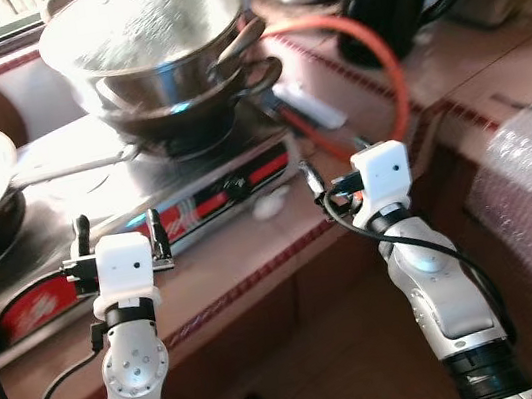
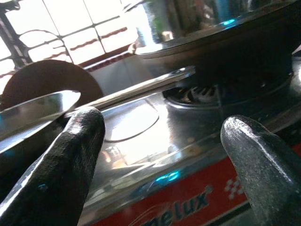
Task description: Kitchen organization
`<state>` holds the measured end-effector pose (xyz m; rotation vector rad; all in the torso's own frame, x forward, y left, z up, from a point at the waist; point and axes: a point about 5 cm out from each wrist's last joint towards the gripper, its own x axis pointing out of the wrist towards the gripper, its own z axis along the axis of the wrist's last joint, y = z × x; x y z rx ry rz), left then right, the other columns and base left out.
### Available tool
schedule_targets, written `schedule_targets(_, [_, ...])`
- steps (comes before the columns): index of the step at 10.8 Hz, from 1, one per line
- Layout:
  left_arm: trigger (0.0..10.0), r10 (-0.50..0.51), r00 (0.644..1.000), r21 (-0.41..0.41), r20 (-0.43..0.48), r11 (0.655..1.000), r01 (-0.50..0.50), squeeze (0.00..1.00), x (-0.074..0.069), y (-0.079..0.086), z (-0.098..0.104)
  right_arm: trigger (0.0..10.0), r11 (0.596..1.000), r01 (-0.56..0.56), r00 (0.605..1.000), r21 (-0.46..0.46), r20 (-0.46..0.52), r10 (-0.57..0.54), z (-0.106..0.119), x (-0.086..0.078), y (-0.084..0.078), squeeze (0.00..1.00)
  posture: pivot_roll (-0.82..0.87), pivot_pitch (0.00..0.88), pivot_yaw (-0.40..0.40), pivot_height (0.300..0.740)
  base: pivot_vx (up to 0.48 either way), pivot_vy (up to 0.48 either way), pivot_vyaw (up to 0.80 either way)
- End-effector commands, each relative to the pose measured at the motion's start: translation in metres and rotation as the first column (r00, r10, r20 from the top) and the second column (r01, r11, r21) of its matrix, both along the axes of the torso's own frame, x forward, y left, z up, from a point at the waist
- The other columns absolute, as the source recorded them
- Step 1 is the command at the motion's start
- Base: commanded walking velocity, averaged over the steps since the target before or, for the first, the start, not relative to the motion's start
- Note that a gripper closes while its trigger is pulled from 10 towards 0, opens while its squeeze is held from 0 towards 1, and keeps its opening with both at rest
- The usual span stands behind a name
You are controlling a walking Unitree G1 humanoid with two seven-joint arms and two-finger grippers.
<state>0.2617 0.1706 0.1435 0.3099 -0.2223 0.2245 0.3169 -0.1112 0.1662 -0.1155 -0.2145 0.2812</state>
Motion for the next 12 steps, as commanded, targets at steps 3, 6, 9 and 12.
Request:
schedule_targets(3, [10.0,-0.018,1.0,0.006,-0.017,1.0,0.018,0.0,-0.0002,0.0007,0.0006,10.0,1.0,0.023,1.0,0.007,0.016,-0.023,0.0013,-0.0023,-0.0027,0.0,-0.09,0.144,0.079,0.74,-0.291,0.0,0.0])
schedule_targets(6, [10.0,-0.022,0.999,0.011,-0.023,1.0,0.023,0.0,-0.0004,0.0013,0.0006,10.0,0.999,0.029,0.999,0.013,0.016,-0.029,0.0006,-0.0035,-0.0012,0.0,-0.08,0.147,0.09,0.74,-0.304,0.0,0.0])
schedule_targets(9, [10.0,-0.03,0.999,0.01,-0.035,0.999,0.03,0.0,0.0001,-0.0003,-0.0018,10.0,0.999,0.037,0.999,0.014,0.013,-0.038,-0.0009,-0.0051,-0.0027,0.0,-0.09,0.155,0.095,0.74,-0.139,0.0,0.0])
schedule_targets(12, [10.0,-0.032,0.999,0.009,-0.041,0.999,0.032,0.0,0.0,-0.0009,-0.0035,10.0,0.999,0.038,0.999,0.011,0.009,-0.038,-0.002,-0.006,-0.0027,0.0,-0.09,0.157,0.094,0.74,-0.435,0.0,0.0])
